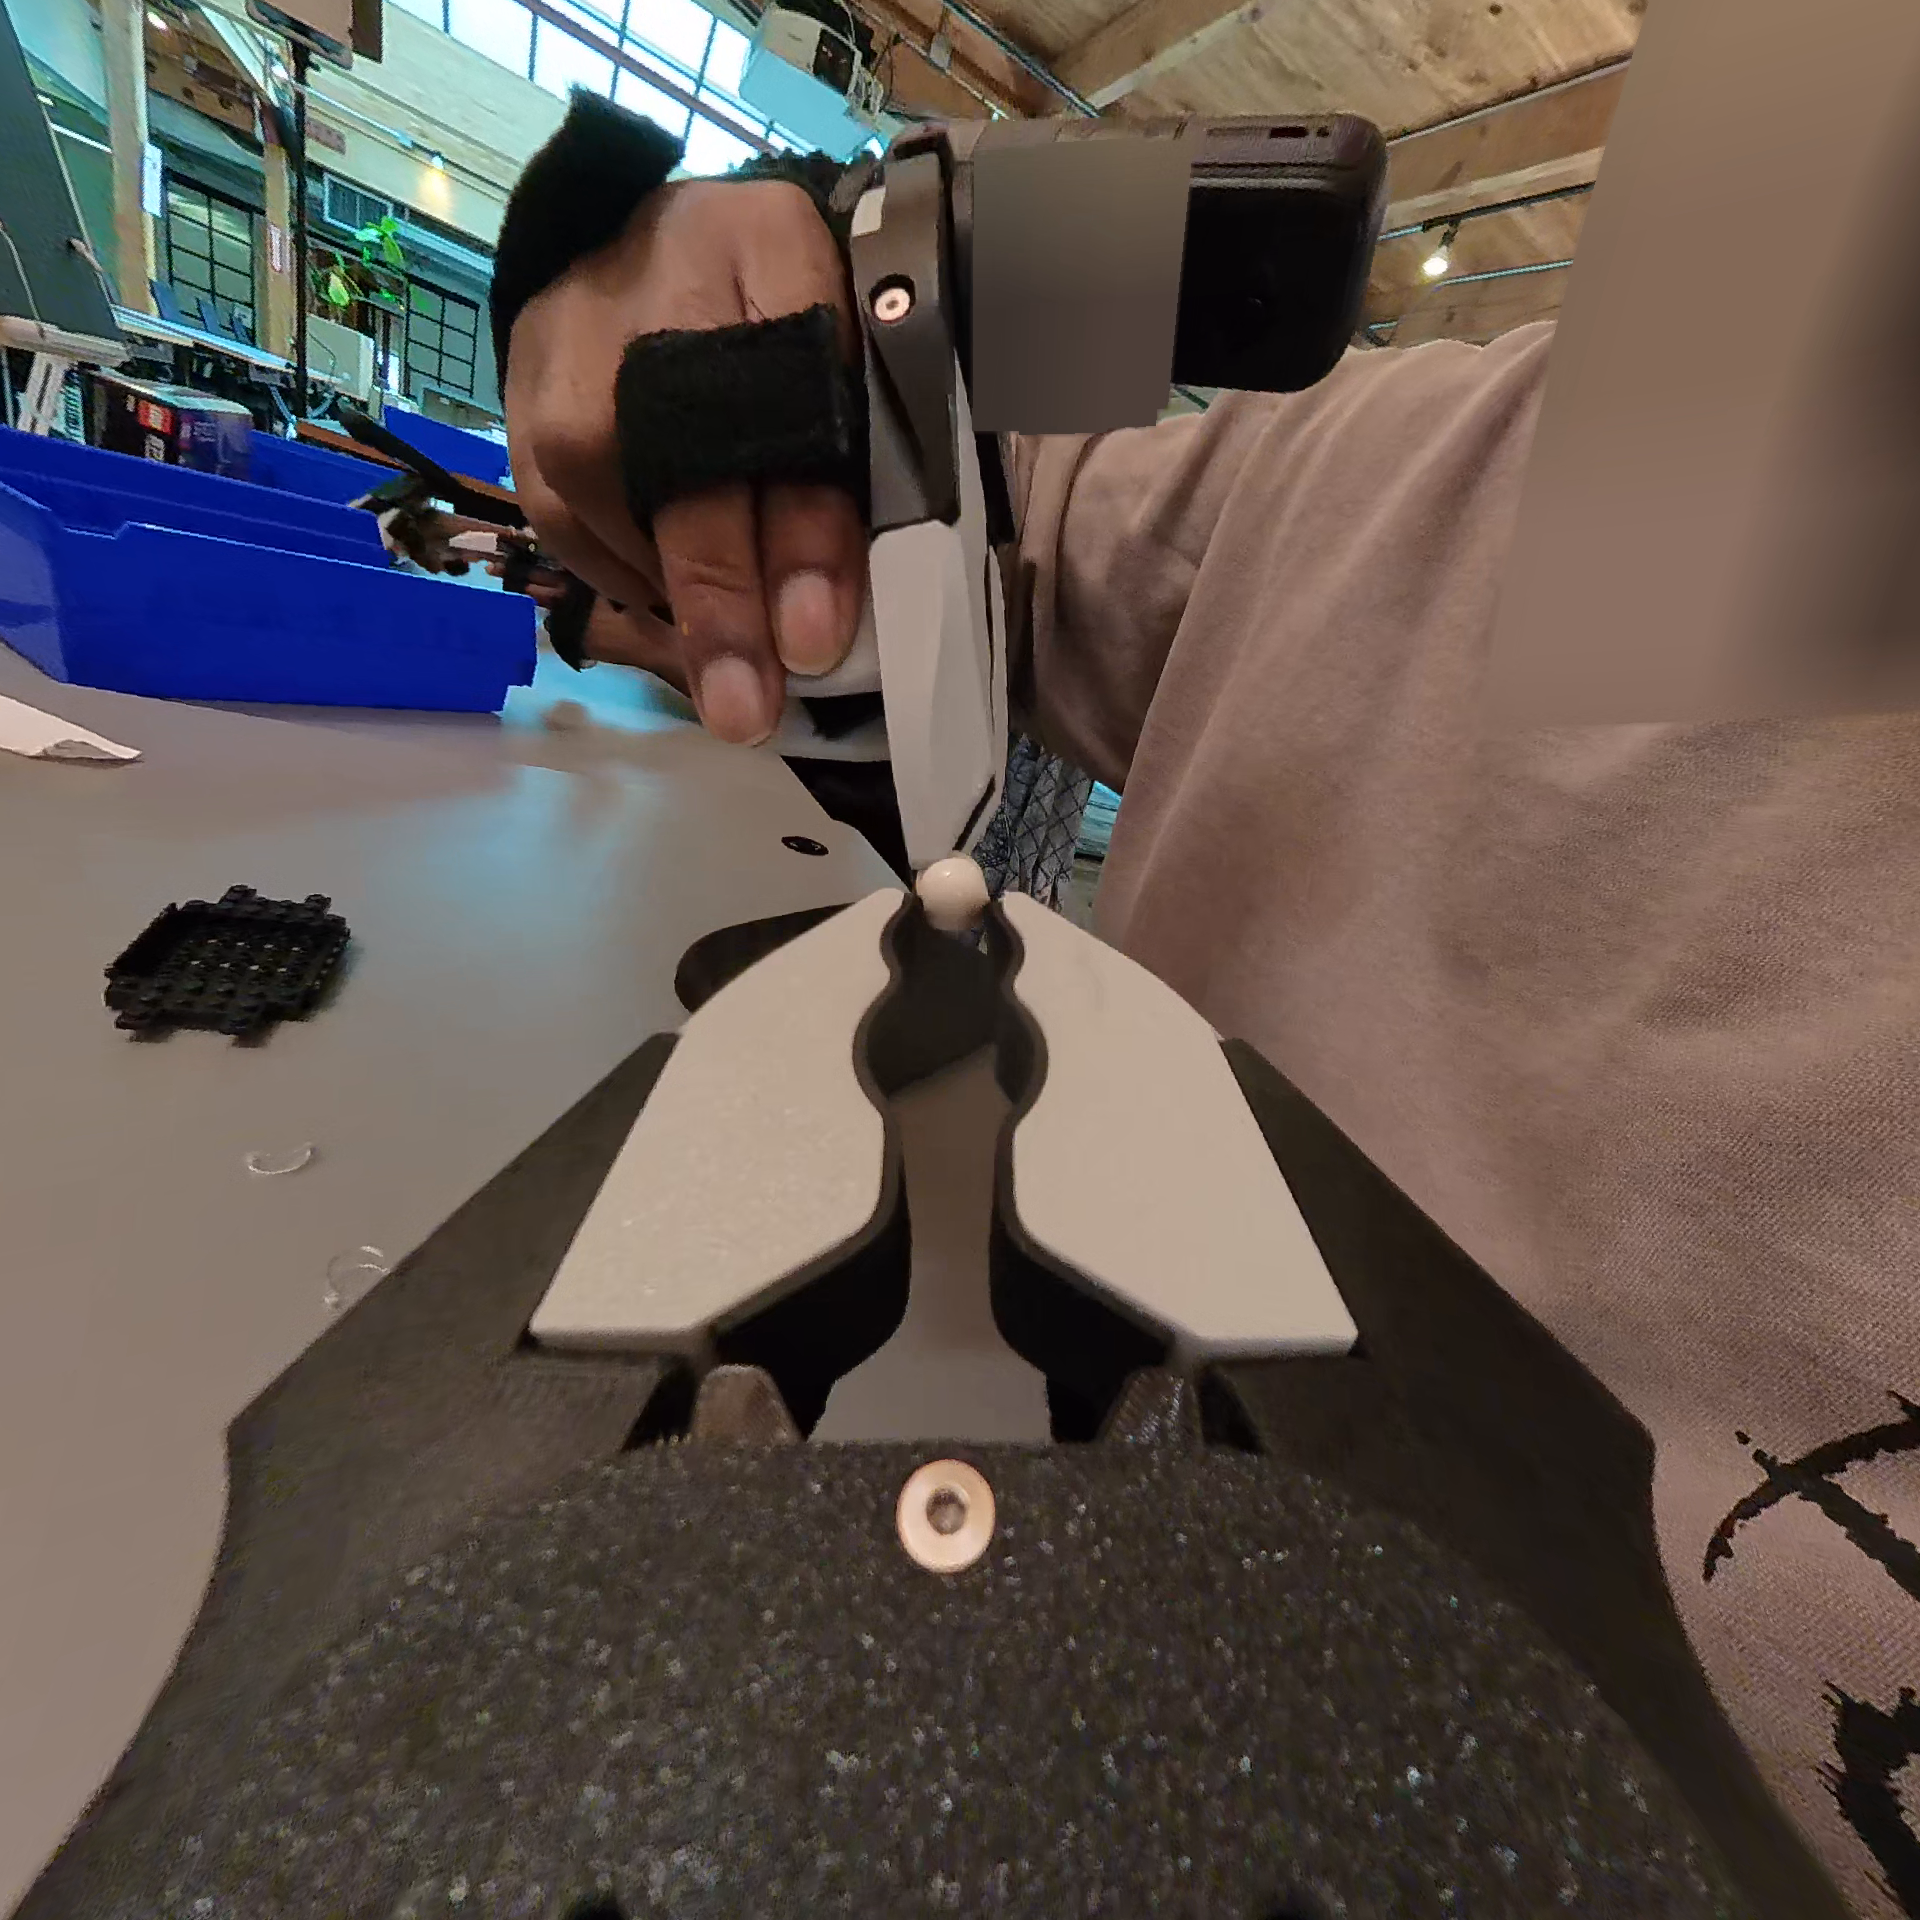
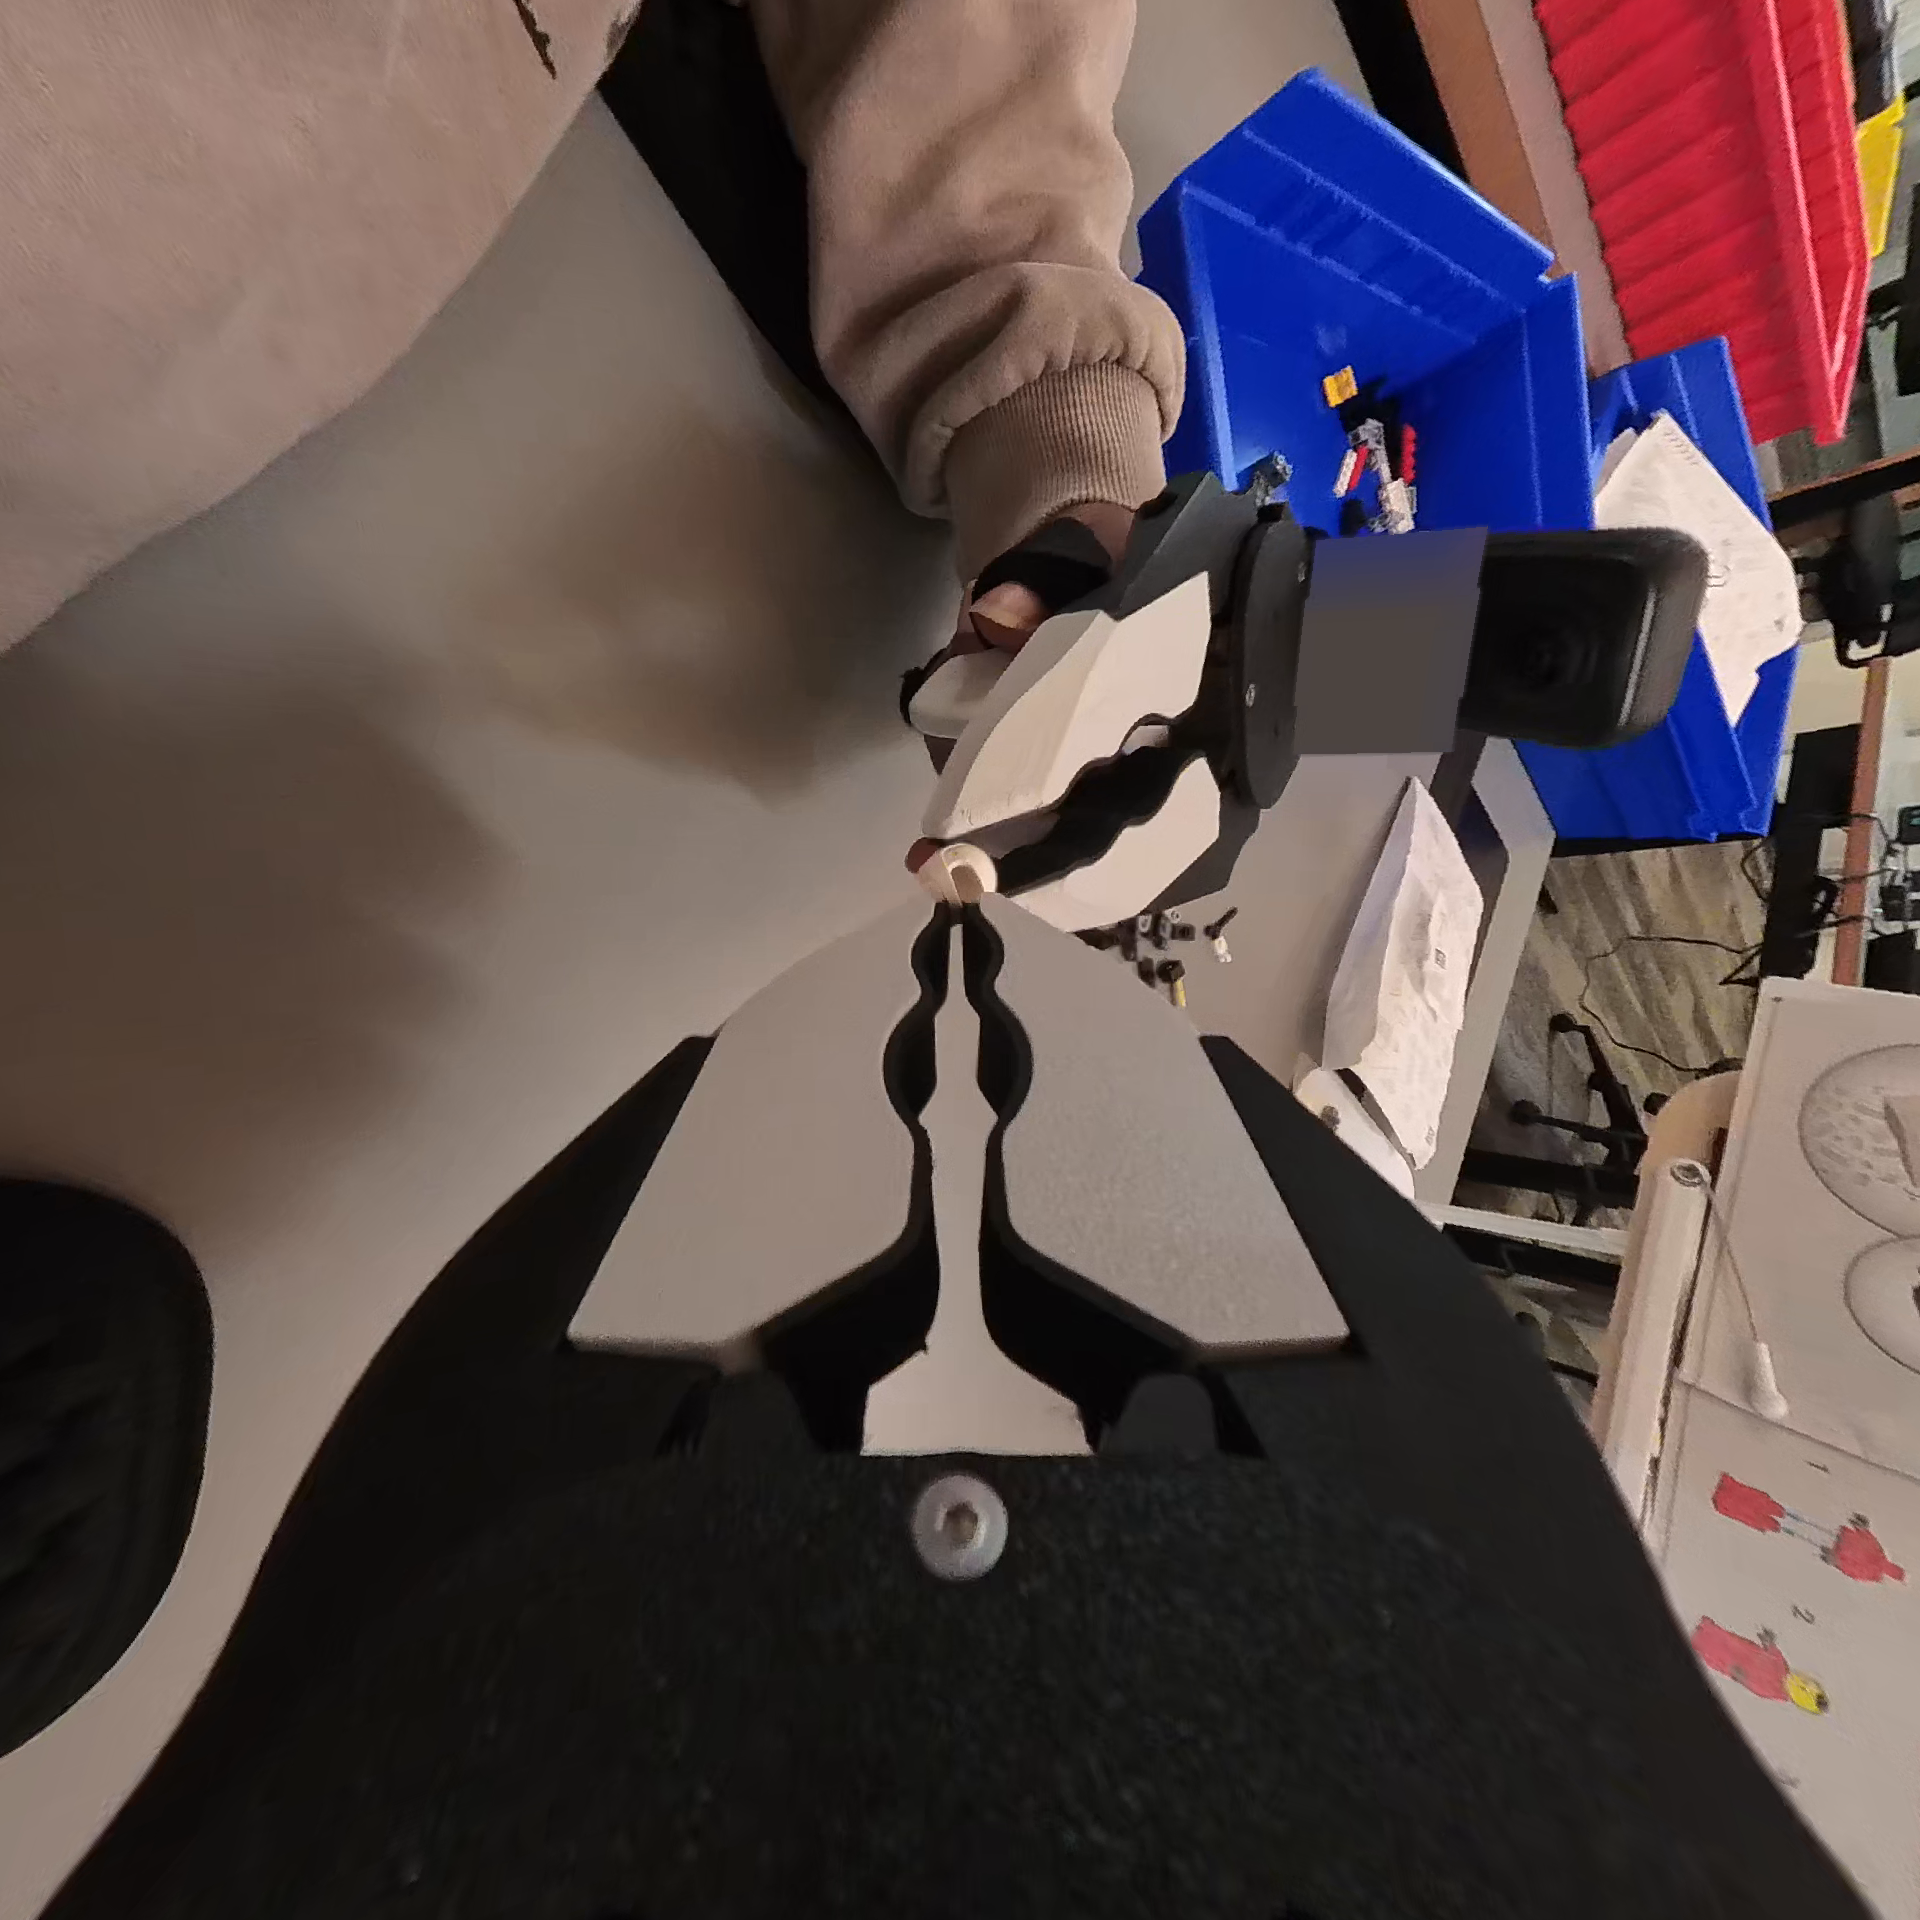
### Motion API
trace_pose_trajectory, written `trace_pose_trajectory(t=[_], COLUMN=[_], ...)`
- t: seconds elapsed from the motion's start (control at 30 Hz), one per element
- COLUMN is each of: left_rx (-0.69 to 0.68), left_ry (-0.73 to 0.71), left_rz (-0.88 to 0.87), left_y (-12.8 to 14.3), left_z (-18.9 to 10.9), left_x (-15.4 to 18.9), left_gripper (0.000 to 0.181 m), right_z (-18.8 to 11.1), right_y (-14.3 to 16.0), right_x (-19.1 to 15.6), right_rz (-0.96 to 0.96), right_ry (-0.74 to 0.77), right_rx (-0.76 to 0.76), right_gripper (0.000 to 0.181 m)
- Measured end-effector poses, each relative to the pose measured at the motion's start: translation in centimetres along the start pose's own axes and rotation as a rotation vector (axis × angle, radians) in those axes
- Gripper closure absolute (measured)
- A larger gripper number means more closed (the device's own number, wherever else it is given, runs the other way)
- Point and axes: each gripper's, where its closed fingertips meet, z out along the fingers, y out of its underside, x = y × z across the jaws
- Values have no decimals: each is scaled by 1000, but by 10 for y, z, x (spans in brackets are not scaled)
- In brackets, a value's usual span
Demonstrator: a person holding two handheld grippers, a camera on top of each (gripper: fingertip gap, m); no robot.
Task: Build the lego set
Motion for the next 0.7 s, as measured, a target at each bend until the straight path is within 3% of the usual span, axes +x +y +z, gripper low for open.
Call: trace_pose_trajectory(t=[0.2,0.47,0.7], left_rx=[-32,-116,-178], left_ry=[-71,-268,-425], left_rz=[58,304,556], left_y=[0,-4,-13], left_z=[-1,0,4], left_x=[-7,-16,-17], left_gripper=[170,170,170], right_z=[1,-3,-11], right_y=[7,15,12], right_x=[3,10,17], right_rz=[-109,-482,-673], right_ry=[27,190,312], right_rx=[-90,-311,-388], right_gripper=[179,179,180])
